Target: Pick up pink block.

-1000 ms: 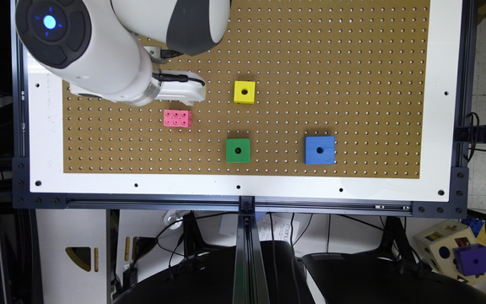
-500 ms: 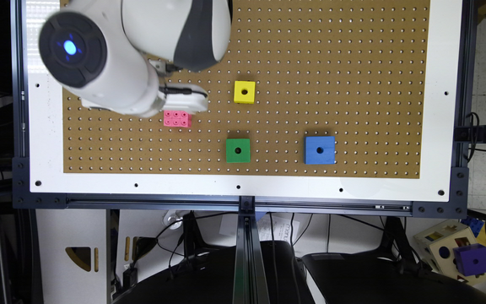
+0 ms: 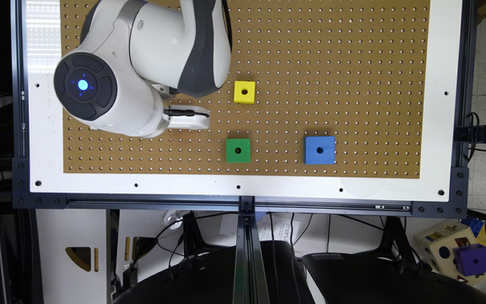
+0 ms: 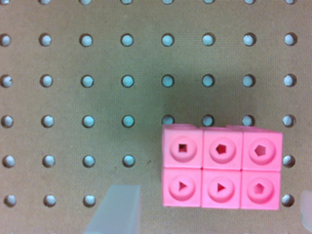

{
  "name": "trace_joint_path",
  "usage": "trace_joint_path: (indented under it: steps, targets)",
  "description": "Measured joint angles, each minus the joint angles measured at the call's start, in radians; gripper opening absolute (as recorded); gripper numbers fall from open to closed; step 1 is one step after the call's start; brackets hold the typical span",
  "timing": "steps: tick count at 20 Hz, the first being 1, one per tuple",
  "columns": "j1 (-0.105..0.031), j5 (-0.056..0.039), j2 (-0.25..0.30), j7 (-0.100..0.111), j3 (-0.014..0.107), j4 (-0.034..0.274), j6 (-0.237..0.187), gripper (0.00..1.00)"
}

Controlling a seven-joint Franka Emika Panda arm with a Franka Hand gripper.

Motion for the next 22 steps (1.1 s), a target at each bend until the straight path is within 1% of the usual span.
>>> trace_joint_path:
  steps: [2,4,5,7,8,11,12,22]
  targets:
    - [0.0,0.0,0.003,0.0,0.0,0.0,0.0,1.0]
    - [0.0,0.0,0.018,0.0,0.0,0.0,0.005,1.0]
    - [0.0,0.0,0.033,0.0,0.0,0.0,0.013,1.0]
    - [0.0,0.0,0.07,0.0,0.0,0.002,0.045,1.0]
    - [0.0,-0.0011,0.074,0.001,0.0,0.007,0.049,1.0]
    - [-0.001,-0.0012,0.077,0.001,0.0,0.009,0.05,1.0]
    - [-0.001,-0.0011,0.075,0.001,0.0,0.009,0.05,0.0]
    - [-0.001,-0.0011,0.075,0.001,0.0,0.009,0.049,0.0]
